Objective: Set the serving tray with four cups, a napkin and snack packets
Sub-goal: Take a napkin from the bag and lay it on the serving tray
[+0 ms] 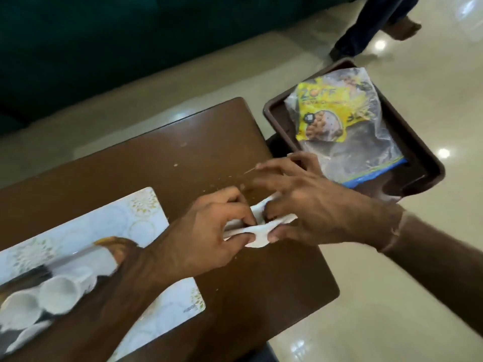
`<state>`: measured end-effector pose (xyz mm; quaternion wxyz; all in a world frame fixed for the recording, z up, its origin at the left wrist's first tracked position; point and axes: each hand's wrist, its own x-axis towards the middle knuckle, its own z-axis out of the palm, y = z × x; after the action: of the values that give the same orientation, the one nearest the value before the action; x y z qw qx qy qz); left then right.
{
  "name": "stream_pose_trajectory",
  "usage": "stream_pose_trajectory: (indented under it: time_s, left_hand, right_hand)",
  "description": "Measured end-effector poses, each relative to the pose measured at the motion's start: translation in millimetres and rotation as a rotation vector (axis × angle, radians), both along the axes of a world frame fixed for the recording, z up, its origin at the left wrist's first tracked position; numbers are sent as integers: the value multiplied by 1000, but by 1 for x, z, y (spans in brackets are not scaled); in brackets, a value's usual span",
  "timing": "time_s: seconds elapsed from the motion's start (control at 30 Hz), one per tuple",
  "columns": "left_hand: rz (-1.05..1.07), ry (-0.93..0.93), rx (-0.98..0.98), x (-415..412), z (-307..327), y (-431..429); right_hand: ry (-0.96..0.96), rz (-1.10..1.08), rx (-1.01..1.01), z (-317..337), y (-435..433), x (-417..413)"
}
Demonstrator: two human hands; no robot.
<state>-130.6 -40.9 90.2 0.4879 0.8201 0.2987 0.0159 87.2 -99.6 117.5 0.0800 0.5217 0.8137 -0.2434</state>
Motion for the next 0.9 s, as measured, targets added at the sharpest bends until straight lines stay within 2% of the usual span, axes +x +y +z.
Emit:
stream_pose_trajectory:
  time_s: [0.1, 0.2, 0.27, 0.4, 0.47, 0.63, 0.77, 0.9]
  left_hand:
    - [134, 13, -61, -38, 4, -11]
    - [410, 5, -263, -70, 1, -40]
    - [662, 27, -378, -92, -7, -67]
    - [1130, 116, -557, -126, -33, -119]
    - [1294, 132, -691, -140, -45, -138]
    - [1688, -109, -995, -174, -77, -170]
    - [1880, -154, -991, -197, -94, -177]
    - [1962, -50, -856, -213, -108, -178]
  right_hand:
    - [-70, 110, -100, 2, 20, -21]
    - [112, 48, -285, -2, 26, -40]
    - [223, -72, -415, -9, 27, -57]
    - [379, -346, -545, -41, 16, -95]
    - [480, -530, -582, -59, 9, -117]
    - [719, -940, -724, -100, -9, -181]
    - [757, -1103, -673, -129, -22, -226]
    - [564, -1108, -471, -148, -29, -256]
